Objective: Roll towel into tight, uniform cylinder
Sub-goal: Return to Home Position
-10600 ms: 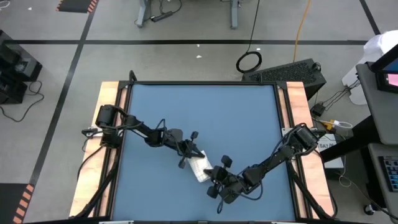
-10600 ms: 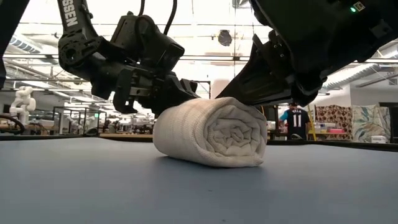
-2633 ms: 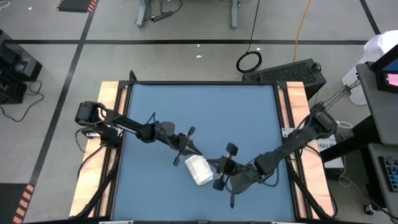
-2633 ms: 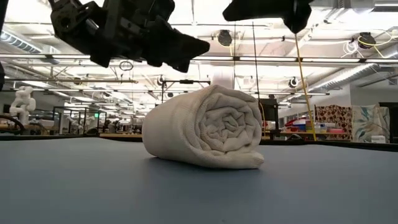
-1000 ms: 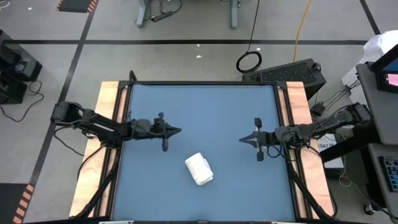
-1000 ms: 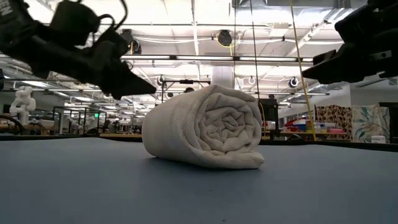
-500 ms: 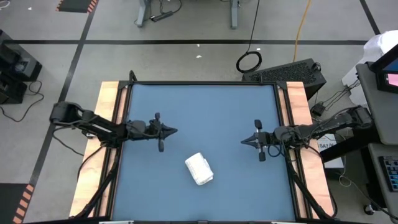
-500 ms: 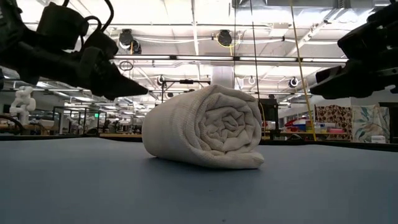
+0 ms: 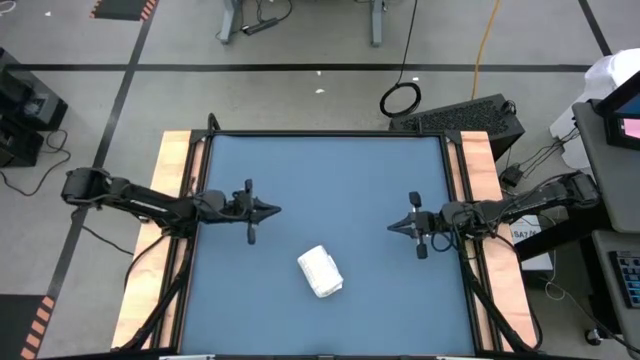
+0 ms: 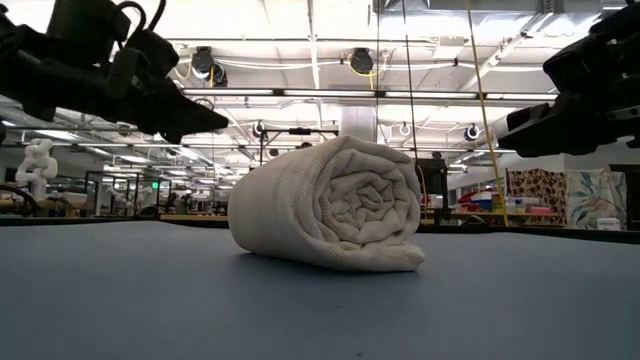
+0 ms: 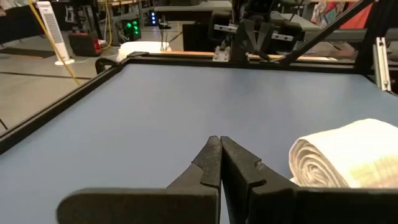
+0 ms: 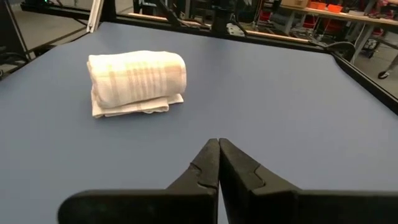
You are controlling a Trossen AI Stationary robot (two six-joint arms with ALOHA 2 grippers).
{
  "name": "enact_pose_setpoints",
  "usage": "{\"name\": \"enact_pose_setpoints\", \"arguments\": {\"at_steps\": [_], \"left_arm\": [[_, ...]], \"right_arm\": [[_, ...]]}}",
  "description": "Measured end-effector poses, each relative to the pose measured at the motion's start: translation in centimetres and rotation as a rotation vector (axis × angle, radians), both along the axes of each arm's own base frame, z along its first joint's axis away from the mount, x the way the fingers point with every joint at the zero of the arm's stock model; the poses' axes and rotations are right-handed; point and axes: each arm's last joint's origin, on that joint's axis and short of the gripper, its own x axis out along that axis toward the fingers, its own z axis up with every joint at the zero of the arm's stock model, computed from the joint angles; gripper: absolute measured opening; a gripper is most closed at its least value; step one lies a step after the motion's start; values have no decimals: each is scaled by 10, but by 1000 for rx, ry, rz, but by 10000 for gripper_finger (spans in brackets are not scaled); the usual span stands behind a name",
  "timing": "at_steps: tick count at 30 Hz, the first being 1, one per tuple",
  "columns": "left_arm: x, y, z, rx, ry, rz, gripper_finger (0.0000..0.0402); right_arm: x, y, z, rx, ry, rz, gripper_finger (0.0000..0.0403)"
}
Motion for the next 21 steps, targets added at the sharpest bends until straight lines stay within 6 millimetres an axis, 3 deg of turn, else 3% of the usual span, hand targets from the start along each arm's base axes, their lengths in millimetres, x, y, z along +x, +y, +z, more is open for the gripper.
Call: {"name": "enact_pose_setpoints", "arguments": {"at_steps": [21], "left_arm": [[-42,0,26,24,-31,-5,5]], "right_arm": [[-10,-5,13,-30,-110,0,0]]}}
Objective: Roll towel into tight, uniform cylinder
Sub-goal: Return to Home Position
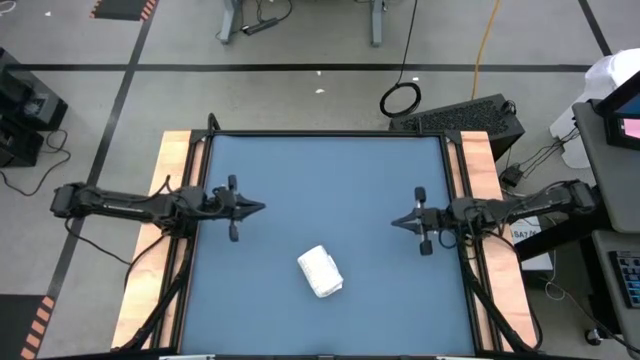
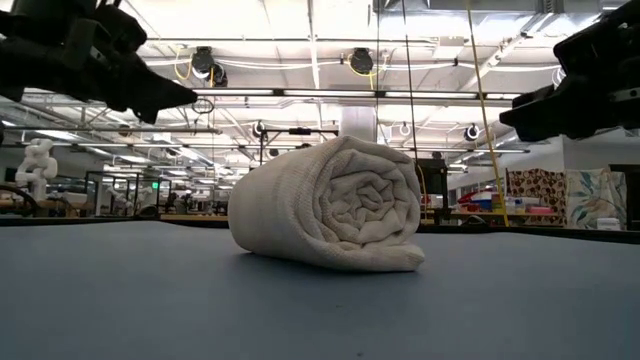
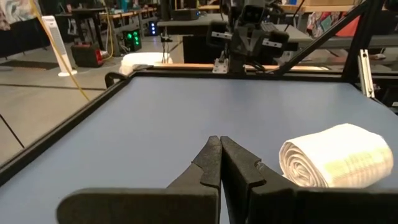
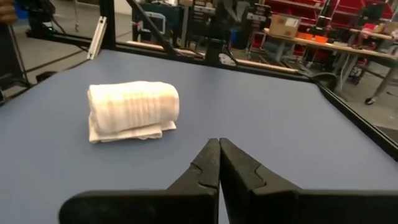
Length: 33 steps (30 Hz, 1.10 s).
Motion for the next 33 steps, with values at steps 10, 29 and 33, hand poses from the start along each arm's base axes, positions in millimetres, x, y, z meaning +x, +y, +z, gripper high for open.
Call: {"name": "enact_pose_setpoints", "arguments": {"at_steps": [10,29,33], "left_arm": [[-18,0,2,-3,-6,-2,5],[-26,1,-23,-18,-47,18,5],[-29,0,-20,-19,-77,0,5]], "right_arm": [[-7,-5,2,3,-20,-32,0],[-8,-5,0,-11,5,-34,0],[-9,-5,-1,-13,15,-38,0]]}}
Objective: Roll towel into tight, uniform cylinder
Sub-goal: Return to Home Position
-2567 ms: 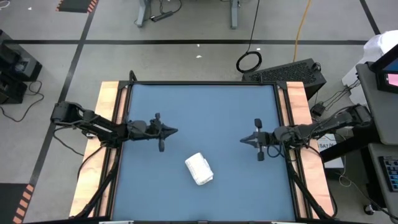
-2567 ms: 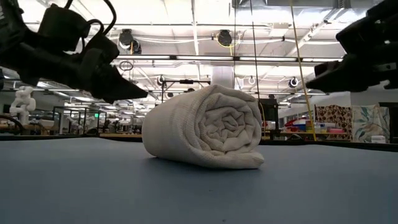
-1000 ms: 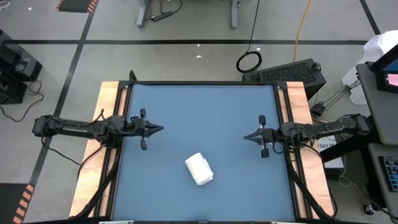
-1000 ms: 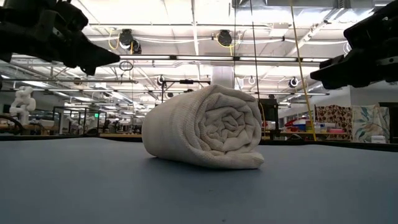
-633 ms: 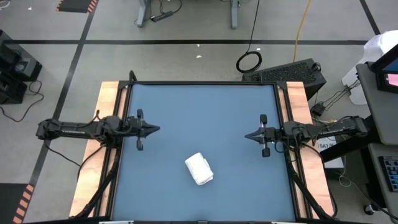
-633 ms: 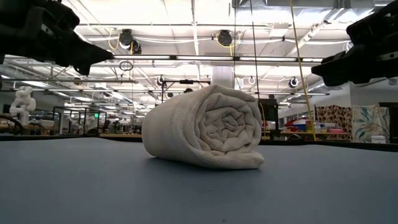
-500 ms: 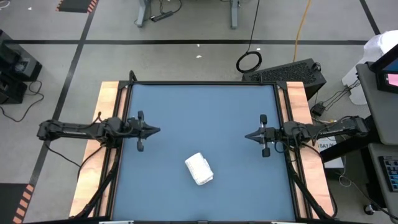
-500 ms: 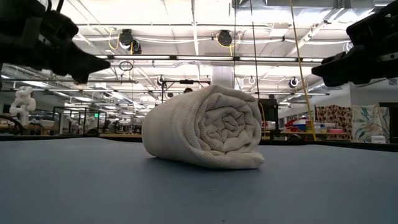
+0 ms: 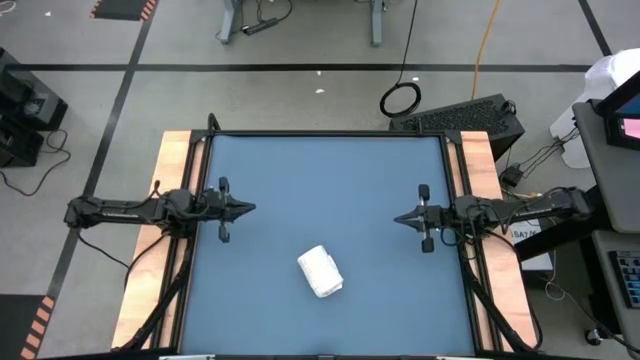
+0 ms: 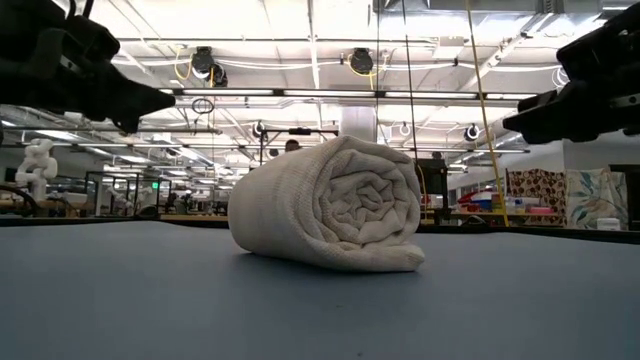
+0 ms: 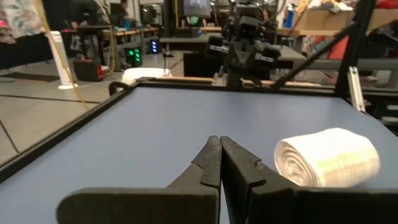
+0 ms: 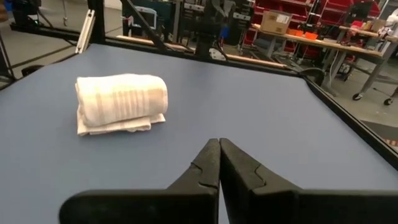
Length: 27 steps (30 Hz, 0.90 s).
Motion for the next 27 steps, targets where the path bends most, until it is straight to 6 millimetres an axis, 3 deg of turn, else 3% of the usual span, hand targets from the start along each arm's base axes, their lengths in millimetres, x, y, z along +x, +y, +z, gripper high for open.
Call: {"name": "enact_pose_setpoints", "arguments": {"at_steps": [19,27], "left_arm": [[-7,-2,-1,0,-5,-38,5],[-10,-3,2,-6,-49,-81,5]], "right_arm": [[-16,-7,17,-37,-209,-68,0],[-15,-6,16,-25,-197,-24,0]]}}
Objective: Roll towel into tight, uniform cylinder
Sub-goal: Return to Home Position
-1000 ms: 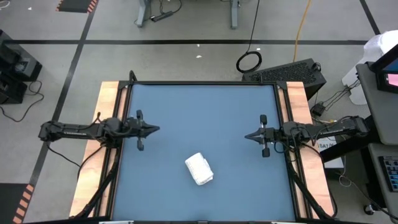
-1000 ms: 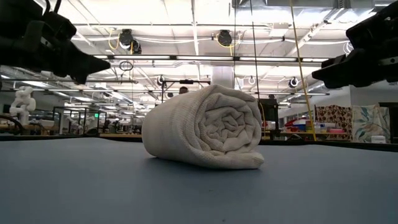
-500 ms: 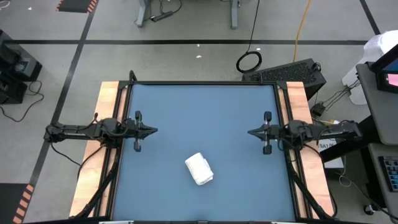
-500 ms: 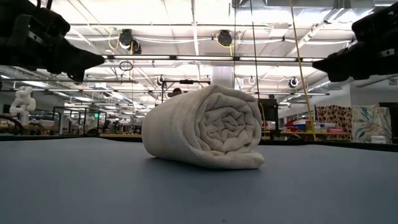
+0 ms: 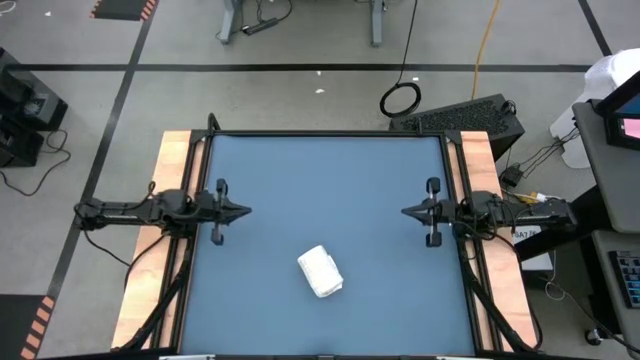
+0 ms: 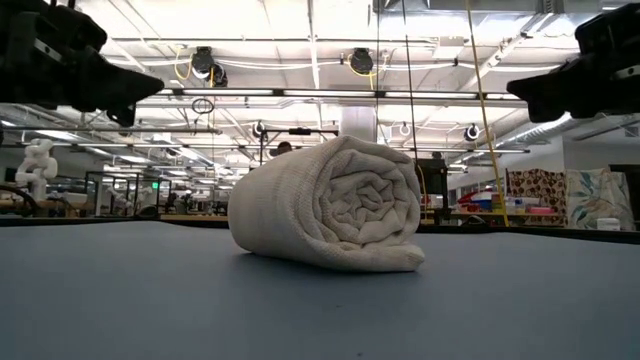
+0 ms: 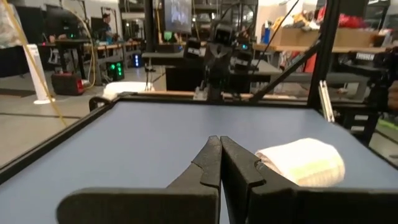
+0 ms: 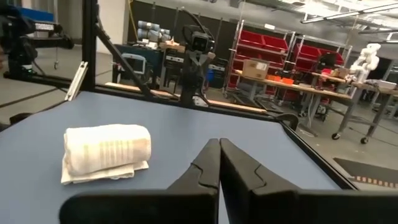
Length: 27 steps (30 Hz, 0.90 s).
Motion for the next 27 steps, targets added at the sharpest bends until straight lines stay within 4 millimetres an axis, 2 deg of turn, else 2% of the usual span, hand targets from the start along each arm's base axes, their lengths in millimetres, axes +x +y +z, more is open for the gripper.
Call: {"name": "enact_pose_setpoints", "arguments": {"at_steps": [9,22,27], "left_arm": [[-3,0,10,17,-32,-4,5],[-3,2,5,25,24,56,6],[-3,2,5,11,24,58,5]], "right_arm": [[0,0,0,42,-2,-11,0],[7,0,-10,155,112,-12,0],[8,2,-10,169,122,37,0]]}}
